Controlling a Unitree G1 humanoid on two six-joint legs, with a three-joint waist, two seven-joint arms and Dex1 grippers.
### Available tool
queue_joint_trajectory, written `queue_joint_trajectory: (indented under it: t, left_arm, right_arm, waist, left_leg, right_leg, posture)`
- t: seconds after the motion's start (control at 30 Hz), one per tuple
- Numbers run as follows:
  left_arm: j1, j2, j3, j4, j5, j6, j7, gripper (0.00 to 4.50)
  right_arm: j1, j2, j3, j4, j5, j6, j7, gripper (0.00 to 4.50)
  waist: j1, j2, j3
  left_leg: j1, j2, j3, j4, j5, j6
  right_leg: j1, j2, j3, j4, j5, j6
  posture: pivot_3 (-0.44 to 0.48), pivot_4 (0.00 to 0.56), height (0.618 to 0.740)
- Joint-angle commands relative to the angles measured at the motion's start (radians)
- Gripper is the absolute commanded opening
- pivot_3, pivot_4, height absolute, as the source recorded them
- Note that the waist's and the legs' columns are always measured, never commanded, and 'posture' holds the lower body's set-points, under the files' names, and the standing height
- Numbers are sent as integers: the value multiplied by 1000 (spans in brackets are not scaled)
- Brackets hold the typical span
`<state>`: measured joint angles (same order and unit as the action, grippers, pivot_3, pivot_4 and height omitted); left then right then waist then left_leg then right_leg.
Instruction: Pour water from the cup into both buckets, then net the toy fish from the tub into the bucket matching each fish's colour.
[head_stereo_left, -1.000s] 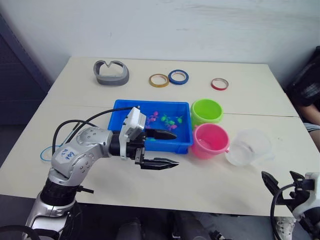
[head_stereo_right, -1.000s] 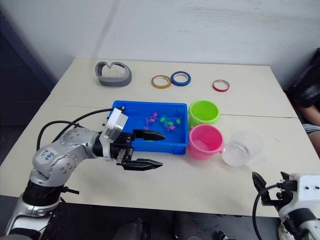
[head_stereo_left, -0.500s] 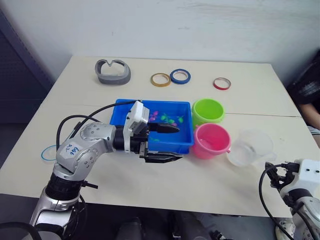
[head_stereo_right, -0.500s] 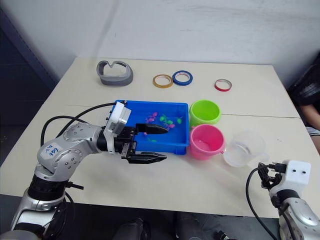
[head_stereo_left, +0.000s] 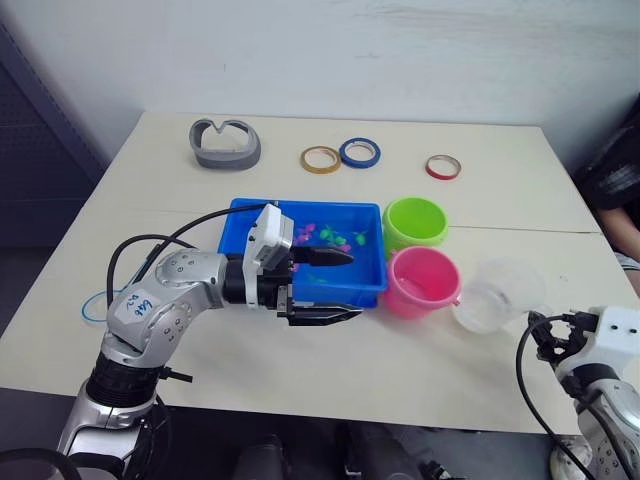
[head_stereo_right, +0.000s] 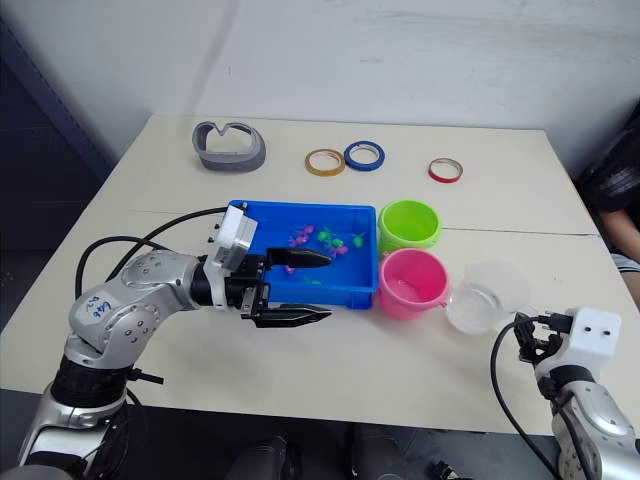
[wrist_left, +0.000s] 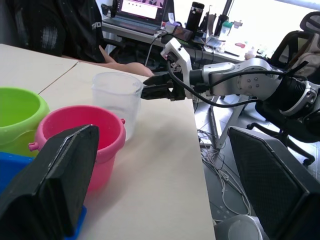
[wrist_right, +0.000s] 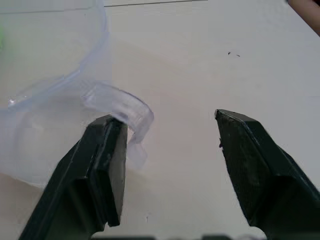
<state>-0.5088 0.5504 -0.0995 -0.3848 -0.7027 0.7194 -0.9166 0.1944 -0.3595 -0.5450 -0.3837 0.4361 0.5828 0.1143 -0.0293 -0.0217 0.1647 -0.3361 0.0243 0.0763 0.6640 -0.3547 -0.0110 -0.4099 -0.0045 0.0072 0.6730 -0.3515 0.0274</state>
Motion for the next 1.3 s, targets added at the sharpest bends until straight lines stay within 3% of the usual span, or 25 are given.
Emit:
queue_joint_trajectory:
  t: [0.03, 0.1, 0.27, 0.37, 0.73, 1.0, 1.13, 1.3]
  left_arm:
    - [-12, -7, 12, -38, -14, -7, 6, 4500]
    - [-14, -5, 10, -34, -8, -11, 3, 4500]
    - [-22, -2, 11, -23, -4, -15, -3, 4500]
    - [-22, 0, 11, -24, -3, -14, -4, 4500]
    - [-20, 8, 19, -10, -6, -10, -12, 4500]
    - [-33, 18, 32, 31, -7, -13, -30, 4500]
    - [-36, 21, 29, 37, -1, -16, -35, 4500]
    - [-34, 22, 27, 41, 11, -23, -33, 4500]
  right_arm:
    - [-30, 13, -6, 29, -13, -36, -12, 1421]
    - [-51, 19, 1, 49, -12, -39, -9, 569]
    - [-79, 36, 4, 84, 0, -63, 3, 569]
    - [-87, 45, -1, 101, 7, -79, 8, 12]
    - [-75, 41, -40, 69, 57, -139, 25, 12]
    - [-85, -72, -77, -23, 78, -118, 44, 12]
    - [-120, -188, -32, -72, 13, -110, 75, 12]
    - [-163, -209, 12, -91, 7, -102, 96, 12]
  waist:
    - [1, 0, 0]
    - [1, 0, 0]
    - [1, 0, 0]
    - [-4, 0, 0]
    - [0, 0, 0]
    - [1, 1, 1]
    - [-4, 3, 2]
    - [0, 3, 2]
  left_leg:
    - [0, 0, 0, 0, 0, 0]
    - [0, 0, 0, 0, 0, 0]
    - [0, 0, 0, 0, 0, 0]
    - [0, 0, 0, 0, 0, 0]
    - [0, 0, 0, 0, 0, 1]
    - [0, 0, 0, 0, 0, 1]
    - [-1, 0, 0, -1, 0, 1]
    - [0, 1, 0, -1, 1, -1]
  right_leg:
    - [0, 0, 0, 0, 0, 0]
    - [0, 0, 0, 0, 0, 0]
    - [0, 0, 0, 0, 0, 0]
    - [0, 0, 0, 0, 0, 0]
    - [1, 0, 0, -1, 0, 0]
    - [0, 0, 0, -1, 0, 0]
    - [0, 0, 0, -1, 0, 0]
    - [0, 2, 1, -1, 0, 0]
  posture:
    - [0, 150, 740]
    - [0, 150, 740]
    - [0, 150, 740]
    - [0, 150, 740]
    - [0, 150, 740]
    - [0, 150, 740]
    - [0, 150, 740]
    - [0, 150, 740]
